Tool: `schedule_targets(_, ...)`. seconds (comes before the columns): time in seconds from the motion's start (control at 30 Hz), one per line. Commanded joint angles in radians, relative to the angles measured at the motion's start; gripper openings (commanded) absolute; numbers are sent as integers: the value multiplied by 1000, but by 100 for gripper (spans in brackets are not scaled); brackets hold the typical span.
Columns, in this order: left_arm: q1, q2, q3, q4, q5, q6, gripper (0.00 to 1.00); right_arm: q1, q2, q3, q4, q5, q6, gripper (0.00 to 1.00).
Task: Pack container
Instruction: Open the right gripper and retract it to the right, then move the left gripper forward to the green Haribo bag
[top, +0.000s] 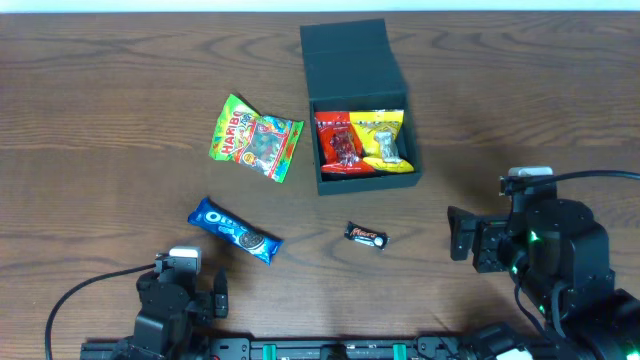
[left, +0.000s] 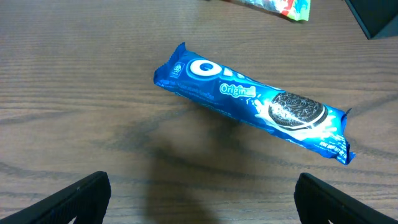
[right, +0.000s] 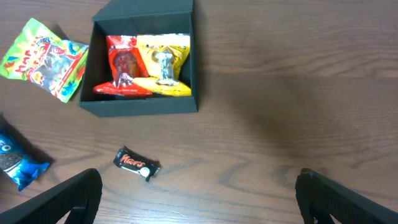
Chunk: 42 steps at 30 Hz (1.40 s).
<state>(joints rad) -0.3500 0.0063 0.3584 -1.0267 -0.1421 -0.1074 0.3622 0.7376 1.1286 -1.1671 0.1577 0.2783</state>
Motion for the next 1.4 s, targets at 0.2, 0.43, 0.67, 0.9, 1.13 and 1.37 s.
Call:
schedule_targets(0.2,-4,-2,-9,-47,-66,44,95,4,0,2,-24,11,13,99)
schedule_targets(0.43,-4,-2,-9,127,-13,-24,95,4,0,2,-29,11,13,99)
schedule_targets(0.67,-4,-2,-5,227,61,-16,95,4,0,2,-34,10,13,99)
schedule_targets(0.9,-4,14,39,325,90,-112,95,4,0,2,-34,11,13,99)
schedule_targets(1.13,-4,232,264,327,88,-96,95,4,0,2,-34,11,13,99)
schedule_targets(1.37,-4,597,533,301,203,-95,95,4,0,2,-34,11,13,99)
